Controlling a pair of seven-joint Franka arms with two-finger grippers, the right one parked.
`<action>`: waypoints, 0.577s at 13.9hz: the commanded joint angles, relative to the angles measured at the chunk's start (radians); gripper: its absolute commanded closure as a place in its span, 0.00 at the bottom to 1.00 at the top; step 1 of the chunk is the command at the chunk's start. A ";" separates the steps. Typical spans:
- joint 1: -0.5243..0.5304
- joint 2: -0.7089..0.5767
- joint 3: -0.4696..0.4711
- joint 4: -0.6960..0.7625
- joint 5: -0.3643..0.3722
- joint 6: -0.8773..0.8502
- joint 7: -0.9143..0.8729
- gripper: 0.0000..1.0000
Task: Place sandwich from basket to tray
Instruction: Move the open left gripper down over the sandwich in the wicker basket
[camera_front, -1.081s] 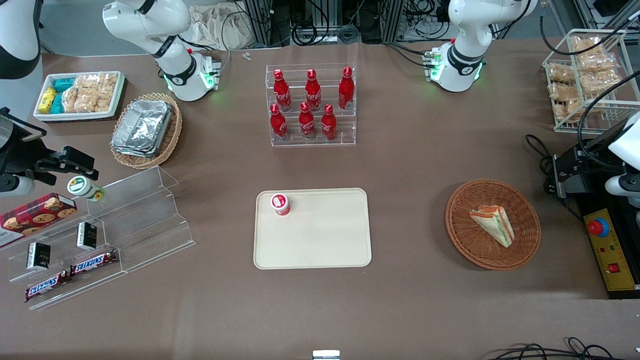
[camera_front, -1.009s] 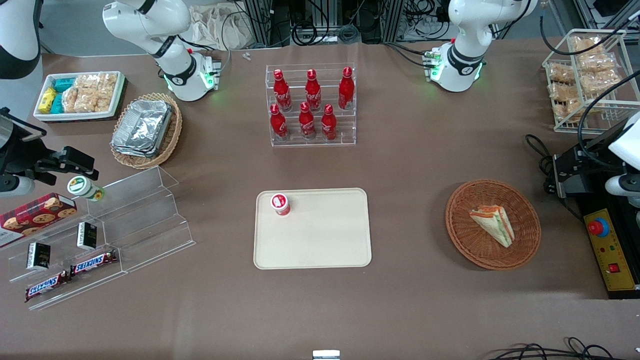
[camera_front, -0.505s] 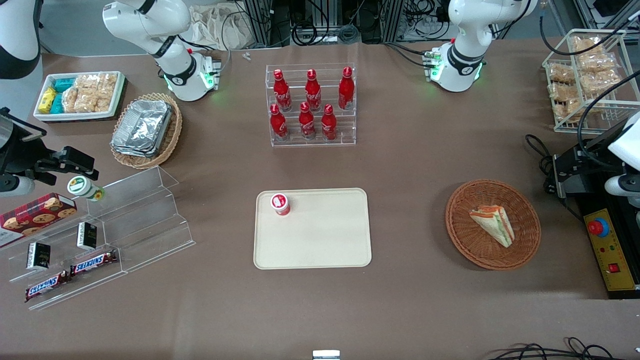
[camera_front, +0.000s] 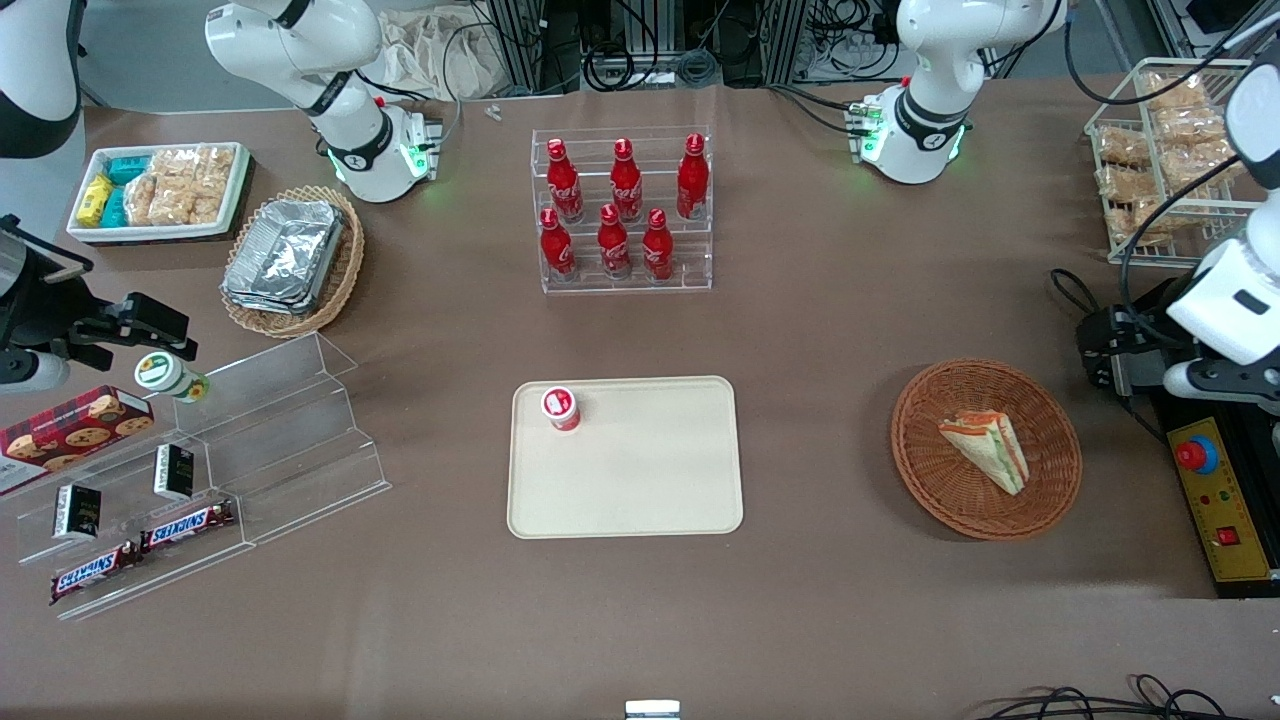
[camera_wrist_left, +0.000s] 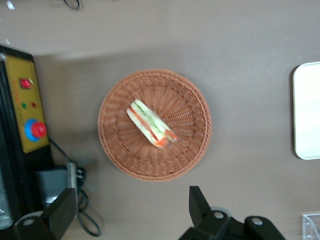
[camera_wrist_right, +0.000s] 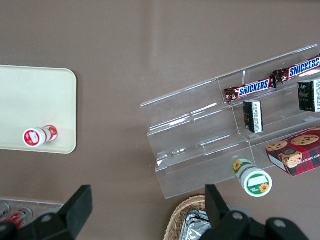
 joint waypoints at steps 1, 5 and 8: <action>0.009 -0.027 0.009 -0.075 -0.037 0.035 -0.125 0.00; 0.011 -0.006 0.011 -0.171 -0.028 0.157 -0.173 0.00; 0.016 0.002 0.015 -0.291 -0.018 0.312 -0.236 0.00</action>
